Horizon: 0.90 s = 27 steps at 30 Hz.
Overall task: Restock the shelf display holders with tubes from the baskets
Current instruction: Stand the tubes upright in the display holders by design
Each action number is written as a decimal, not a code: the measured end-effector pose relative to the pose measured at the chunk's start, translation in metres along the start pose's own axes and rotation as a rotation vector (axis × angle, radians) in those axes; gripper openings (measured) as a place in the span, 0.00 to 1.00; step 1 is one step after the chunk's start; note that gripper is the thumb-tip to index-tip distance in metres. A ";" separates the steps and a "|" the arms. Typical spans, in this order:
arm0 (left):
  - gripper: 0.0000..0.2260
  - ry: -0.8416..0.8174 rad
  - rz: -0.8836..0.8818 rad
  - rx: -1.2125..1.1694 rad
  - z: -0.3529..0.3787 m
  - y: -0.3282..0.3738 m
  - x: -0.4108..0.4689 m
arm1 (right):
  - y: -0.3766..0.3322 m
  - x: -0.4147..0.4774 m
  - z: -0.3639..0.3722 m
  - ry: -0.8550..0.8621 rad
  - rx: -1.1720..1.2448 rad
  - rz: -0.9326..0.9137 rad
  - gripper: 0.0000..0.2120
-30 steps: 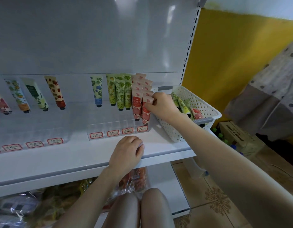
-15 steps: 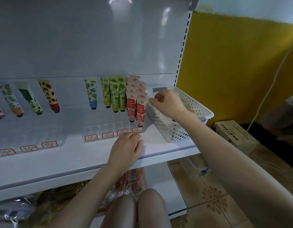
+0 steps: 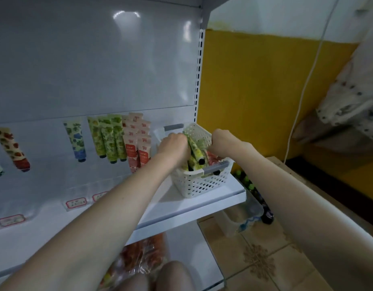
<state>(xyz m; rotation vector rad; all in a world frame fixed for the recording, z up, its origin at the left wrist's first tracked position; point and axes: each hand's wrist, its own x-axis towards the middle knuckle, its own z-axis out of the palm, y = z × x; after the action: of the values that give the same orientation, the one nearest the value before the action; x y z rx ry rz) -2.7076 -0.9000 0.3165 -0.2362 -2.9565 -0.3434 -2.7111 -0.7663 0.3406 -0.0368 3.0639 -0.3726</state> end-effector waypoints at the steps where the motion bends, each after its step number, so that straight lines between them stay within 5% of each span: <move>1: 0.04 -0.031 -0.011 0.031 0.003 0.000 0.009 | -0.001 0.003 0.002 -0.004 -0.025 0.000 0.15; 9: 0.18 -0.348 -0.095 0.253 0.019 0.011 0.049 | 0.009 0.010 0.010 -0.128 -0.046 -0.067 0.19; 14: 0.15 -0.509 -0.098 0.254 -0.001 0.012 0.054 | 0.012 0.014 0.012 -0.100 0.054 -0.024 0.16; 22: 0.14 -0.241 -0.191 0.167 0.024 0.013 0.048 | 0.017 0.020 0.016 0.012 0.297 -0.022 0.14; 27: 0.16 0.045 -0.272 -0.242 0.000 0.014 0.038 | 0.017 0.014 0.010 0.219 0.521 -0.078 0.06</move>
<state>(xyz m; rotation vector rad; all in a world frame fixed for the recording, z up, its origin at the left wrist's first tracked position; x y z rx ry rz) -2.7426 -0.8812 0.3261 0.1472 -2.8998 -0.7316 -2.7248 -0.7531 0.3257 -0.0981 3.0645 -1.2382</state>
